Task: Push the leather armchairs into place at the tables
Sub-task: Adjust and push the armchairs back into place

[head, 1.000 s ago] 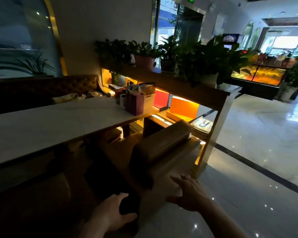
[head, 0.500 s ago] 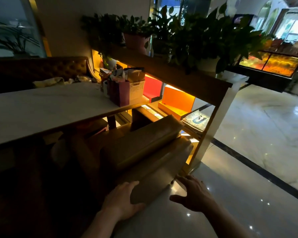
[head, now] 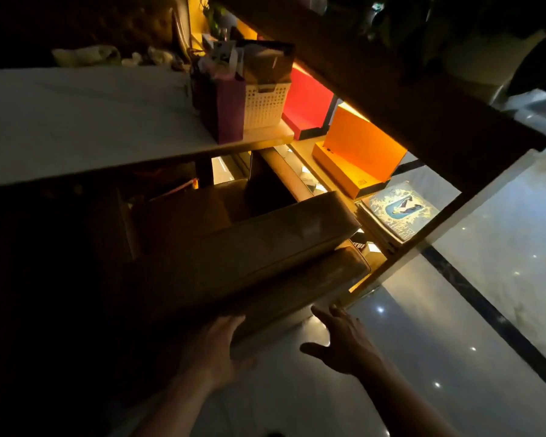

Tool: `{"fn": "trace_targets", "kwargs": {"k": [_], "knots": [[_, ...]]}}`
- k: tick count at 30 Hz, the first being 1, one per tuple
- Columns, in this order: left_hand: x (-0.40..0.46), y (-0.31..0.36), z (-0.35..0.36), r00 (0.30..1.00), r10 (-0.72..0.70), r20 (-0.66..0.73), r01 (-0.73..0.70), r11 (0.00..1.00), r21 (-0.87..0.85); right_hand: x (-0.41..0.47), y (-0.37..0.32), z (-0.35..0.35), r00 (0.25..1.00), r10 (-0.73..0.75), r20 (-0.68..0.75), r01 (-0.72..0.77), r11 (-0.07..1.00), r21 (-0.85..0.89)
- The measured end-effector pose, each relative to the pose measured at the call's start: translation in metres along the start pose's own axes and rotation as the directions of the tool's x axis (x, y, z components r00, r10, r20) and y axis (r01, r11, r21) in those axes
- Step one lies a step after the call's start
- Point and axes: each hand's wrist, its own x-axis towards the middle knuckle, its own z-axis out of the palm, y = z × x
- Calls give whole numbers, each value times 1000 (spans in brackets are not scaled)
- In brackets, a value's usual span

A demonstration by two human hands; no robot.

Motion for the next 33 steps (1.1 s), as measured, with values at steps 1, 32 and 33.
{"fn": "trace_targets", "kwargs": {"k": [1,32,33], "knots": [[9,-1,7,999,-34,-6,34,999,-14,15,6,-1,999,-32,-1,32,999,-21],[46,-44,93,782,-267,-563,422,892,163,172,45,65,956,-275,-100,225,910,-349],[41,-47,96,778,-262,-572,421,892,164,167,43,69,958,-274,-88,226,906,-357]]}}
